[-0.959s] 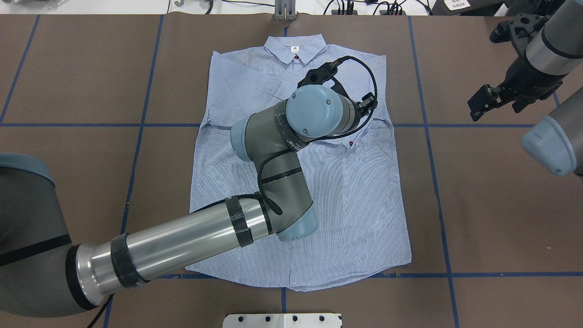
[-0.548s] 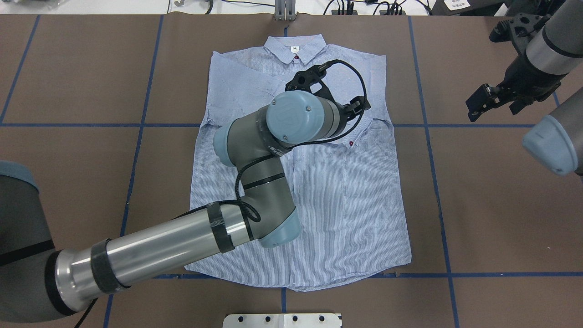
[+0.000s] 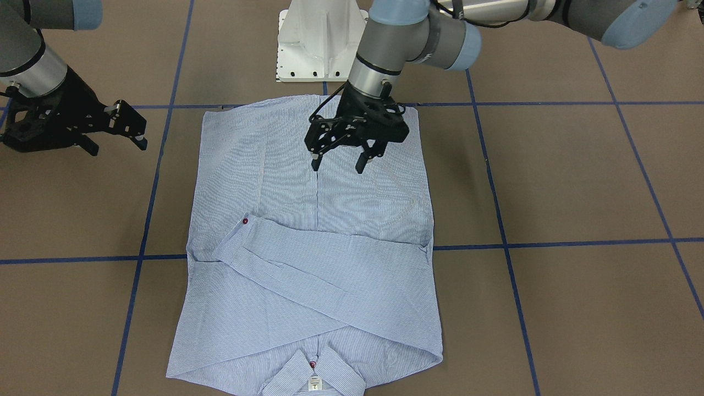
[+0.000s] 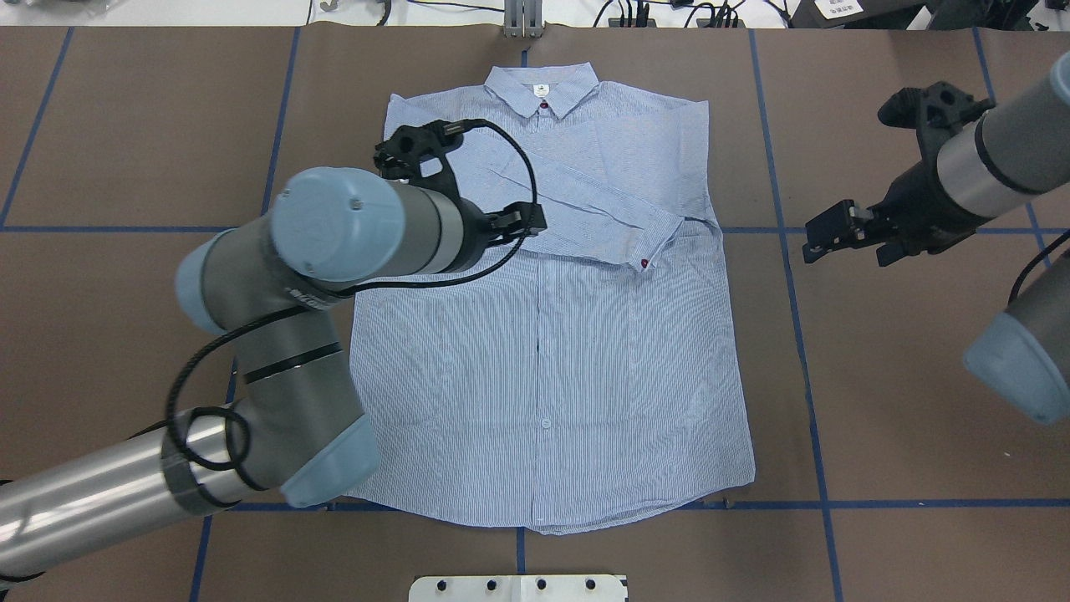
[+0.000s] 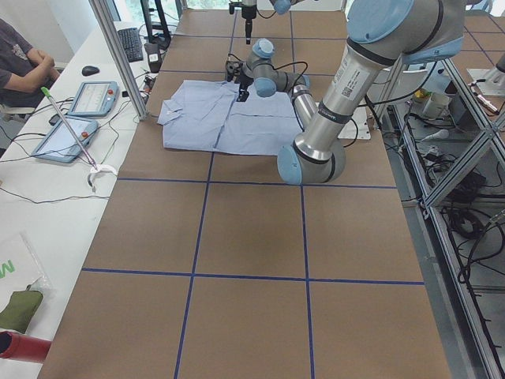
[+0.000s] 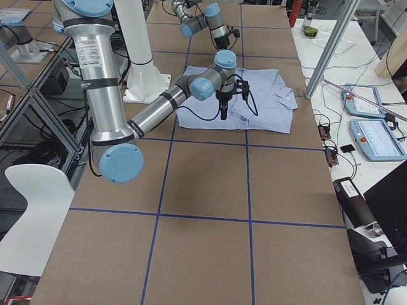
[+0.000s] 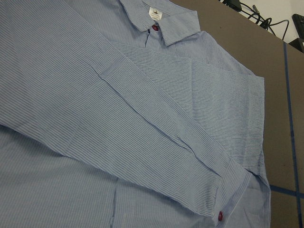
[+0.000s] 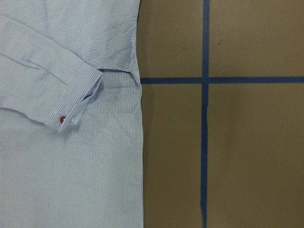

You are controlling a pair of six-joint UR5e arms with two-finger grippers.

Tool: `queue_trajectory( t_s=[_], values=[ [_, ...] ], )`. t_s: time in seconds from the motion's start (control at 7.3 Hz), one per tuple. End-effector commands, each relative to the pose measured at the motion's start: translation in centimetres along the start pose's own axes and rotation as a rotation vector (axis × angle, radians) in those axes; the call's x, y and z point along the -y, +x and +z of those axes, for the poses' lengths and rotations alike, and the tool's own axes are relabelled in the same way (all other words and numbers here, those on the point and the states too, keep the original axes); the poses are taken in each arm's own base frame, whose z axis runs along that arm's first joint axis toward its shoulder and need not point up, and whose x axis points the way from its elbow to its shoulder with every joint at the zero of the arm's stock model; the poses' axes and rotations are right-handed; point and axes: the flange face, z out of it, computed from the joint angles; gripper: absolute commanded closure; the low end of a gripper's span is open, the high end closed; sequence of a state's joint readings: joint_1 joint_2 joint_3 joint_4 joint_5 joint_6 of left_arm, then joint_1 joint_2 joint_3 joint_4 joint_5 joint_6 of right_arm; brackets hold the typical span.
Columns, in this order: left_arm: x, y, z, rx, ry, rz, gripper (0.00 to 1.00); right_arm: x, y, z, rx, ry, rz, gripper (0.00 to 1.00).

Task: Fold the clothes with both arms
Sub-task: 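Move left gripper to shirt side while right gripper moves to hem corner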

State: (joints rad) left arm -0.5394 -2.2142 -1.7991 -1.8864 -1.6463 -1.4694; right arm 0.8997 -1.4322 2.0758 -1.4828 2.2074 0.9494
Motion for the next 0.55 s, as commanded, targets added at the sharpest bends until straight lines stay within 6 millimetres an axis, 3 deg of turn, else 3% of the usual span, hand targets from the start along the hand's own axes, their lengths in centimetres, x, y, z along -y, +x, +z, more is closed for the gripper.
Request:
queue_trajectory(
  t_s=[0.0, 0.27, 0.41],
  values=[
    [0.7, -4.1, -5.4, 0.01, 0.011, 0.056, 0.0, -6.8, -2.6, 3.4, -0.006, 0.002, 0.029, 0.0],
    [0.7, -5.6, -5.5, 0.028, 0.011, 0.09, 0.0, -13.0, -6.9, 8.4, -0.037, 0.038, 0.043, 0.0],
    [0.6, -6.3, -5.5, 0.038, 0.01, 0.089, 0.0, -15.5, -7.9, 10.1, -0.045, 0.037, 0.042, 0.0]
  ],
)
